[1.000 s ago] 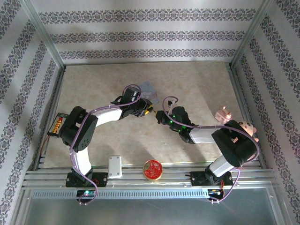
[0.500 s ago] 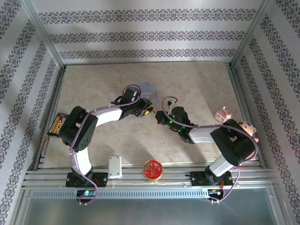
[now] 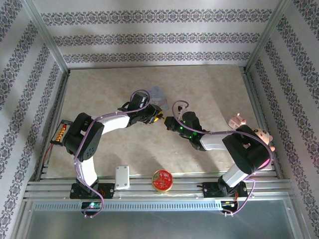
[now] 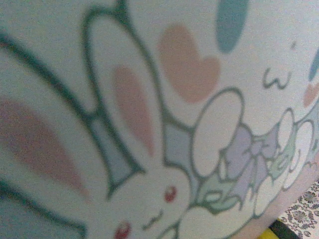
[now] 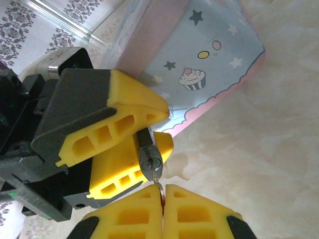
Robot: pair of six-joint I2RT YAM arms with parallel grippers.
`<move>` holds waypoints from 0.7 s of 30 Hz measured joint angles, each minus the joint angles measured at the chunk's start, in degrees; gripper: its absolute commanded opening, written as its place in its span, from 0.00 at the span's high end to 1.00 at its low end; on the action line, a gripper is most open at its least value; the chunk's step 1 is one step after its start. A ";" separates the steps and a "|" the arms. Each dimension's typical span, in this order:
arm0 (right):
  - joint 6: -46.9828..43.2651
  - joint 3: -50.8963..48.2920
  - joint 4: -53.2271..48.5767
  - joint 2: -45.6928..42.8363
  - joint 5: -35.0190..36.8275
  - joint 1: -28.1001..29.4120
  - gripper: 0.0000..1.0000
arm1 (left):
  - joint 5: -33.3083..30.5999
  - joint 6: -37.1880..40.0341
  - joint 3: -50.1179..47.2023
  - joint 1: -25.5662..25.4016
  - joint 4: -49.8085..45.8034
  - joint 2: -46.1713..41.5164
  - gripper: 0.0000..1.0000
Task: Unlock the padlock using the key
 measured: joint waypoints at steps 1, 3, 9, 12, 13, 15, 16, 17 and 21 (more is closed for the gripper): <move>0.50 0.55 0.00 0.59 -0.90 -0.33 1.00 | 0.07 0.04 0.00 0.02 0.00 0.00 1.00; 1.53 1.64 0.09 1.95 -2.73 -0.90 1.00 | 0.11 0.09 0.00 0.09 0.02 0.00 1.00; 5.73 3.48 3.23 6.01 -8.33 -2.64 1.00 | -0.11 0.70 0.00 0.83 0.02 0.17 1.00; 8.11 3.48 6.27 7.87 -11.21 -3.80 1.00 | -0.31 0.85 0.00 1.01 0.04 0.26 1.00; 8.90 3.48 7.37 8.50 -12.24 -4.22 1.00 | -0.35 0.85 0.00 1.07 0.04 0.26 1.00; 10.34 3.54 9.44 9.77 -14.19 -4.96 1.00 | -0.55 0.87 0.00 1.09 0.07 0.26 1.00; 11.13 3.65 10.51 10.54 -15.30 -5.35 1.00 | -0.76 0.87 0.00 1.11 0.07 0.26 1.00; 11.67 3.82 11.26 11.17 -16.28 -5.70 1.00 | -0.92 0.90 0.00 1.11 0.07 0.26 1.00; 13.46 5.51 13.66 14.12 -20.96 -7.04 1.00 | -1.44 0.87 0.00 1.44 0.07 0.33 1.00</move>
